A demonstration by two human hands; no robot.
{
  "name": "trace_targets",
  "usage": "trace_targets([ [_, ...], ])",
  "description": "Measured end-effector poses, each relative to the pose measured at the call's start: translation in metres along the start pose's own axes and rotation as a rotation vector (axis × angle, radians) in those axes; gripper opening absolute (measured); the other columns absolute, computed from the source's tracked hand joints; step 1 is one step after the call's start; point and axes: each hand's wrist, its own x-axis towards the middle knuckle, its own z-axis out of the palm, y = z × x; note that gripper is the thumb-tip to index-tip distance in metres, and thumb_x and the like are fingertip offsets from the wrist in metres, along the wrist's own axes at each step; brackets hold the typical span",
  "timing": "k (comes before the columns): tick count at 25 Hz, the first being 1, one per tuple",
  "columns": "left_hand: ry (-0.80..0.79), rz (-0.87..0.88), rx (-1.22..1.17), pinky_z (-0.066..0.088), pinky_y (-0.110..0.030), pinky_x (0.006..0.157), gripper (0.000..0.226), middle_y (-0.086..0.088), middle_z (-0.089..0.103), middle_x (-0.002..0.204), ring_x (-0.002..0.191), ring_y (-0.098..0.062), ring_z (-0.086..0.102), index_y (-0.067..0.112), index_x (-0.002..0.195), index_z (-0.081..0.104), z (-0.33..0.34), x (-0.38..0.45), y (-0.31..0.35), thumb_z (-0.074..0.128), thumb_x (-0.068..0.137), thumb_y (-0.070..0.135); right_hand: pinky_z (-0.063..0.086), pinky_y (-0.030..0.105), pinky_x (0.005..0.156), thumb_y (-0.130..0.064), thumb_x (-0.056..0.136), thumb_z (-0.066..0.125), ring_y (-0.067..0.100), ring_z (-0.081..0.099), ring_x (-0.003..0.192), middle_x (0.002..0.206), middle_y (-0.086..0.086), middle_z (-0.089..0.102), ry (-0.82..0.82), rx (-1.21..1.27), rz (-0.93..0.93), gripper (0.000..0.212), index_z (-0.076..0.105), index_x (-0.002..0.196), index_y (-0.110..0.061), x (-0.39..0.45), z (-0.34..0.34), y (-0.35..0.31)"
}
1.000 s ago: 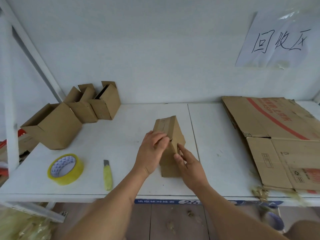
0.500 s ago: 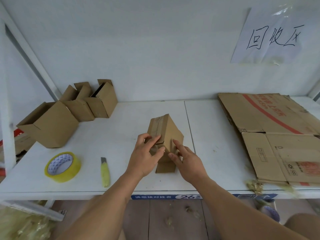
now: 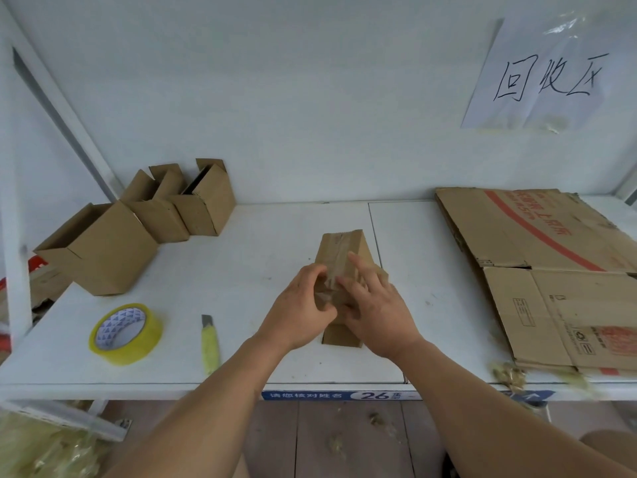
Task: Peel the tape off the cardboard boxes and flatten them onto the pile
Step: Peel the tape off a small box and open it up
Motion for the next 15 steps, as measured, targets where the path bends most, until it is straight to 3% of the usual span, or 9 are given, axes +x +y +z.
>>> trace_targets([
  [2, -0.034, 0.002, 0.008, 0.045, -0.02, 0.094, 0.063, 0.01, 0.049, 0.13, 0.113, -0.008, 0.053, 0.026, 0.137, 0.034, 0.001, 0.003, 0.004, 0.067, 0.084, 0.031, 0.041, 0.048, 0.104, -0.028, 0.08, 0.074, 0.028, 0.041, 0.133, 0.143, 0.0, 0.049, 0.082, -0.06, -0.036, 0.049, 0.058, 0.126, -0.021, -0.005, 0.002, 0.009],
  [4, -0.071, 0.031, 0.035, 0.044, -0.022, 0.096, 0.064, 0.011, 0.05, 0.132, 0.115, -0.007, 0.052, 0.027, 0.137, 0.034, 0.003, 0.006, 0.006, 0.067, 0.083, 0.036, 0.037, 0.044, 0.106, -0.031, 0.083, 0.073, 0.023, 0.046, 0.13, 0.13, -0.002, 0.061, 0.138, -0.089, -0.111, 0.042, 0.064, 0.122, -0.018, -0.012, -0.001, 0.02],
  [8, -0.164, 0.095, 0.085, 0.042, -0.023, 0.1, 0.07, 0.012, 0.049, 0.136, 0.12, -0.006, 0.05, 0.027, 0.139, 0.032, 0.004, 0.014, 0.014, 0.068, 0.082, 0.044, 0.045, 0.038, 0.093, -0.036, 0.094, 0.054, 0.023, 0.054, 0.11, 0.119, -0.002, 0.063, 0.157, -0.097, -0.24, 0.032, 0.061, 0.123, -0.025, -0.02, -0.016, 0.036],
  [15, -0.261, 0.038, 0.044, 0.041, -0.028, 0.104, 0.09, 0.016, 0.046, 0.138, 0.123, -0.004, 0.046, 0.034, 0.14, 0.028, 0.003, 0.015, 0.018, 0.072, 0.069, 0.065, 0.046, 0.034, 0.075, -0.034, 0.09, 0.06, 0.019, 0.056, 0.084, 0.099, -0.006, 0.066, 0.146, -0.068, -0.312, 0.018, 0.072, 0.099, -0.025, -0.009, -0.022, 0.04],
])
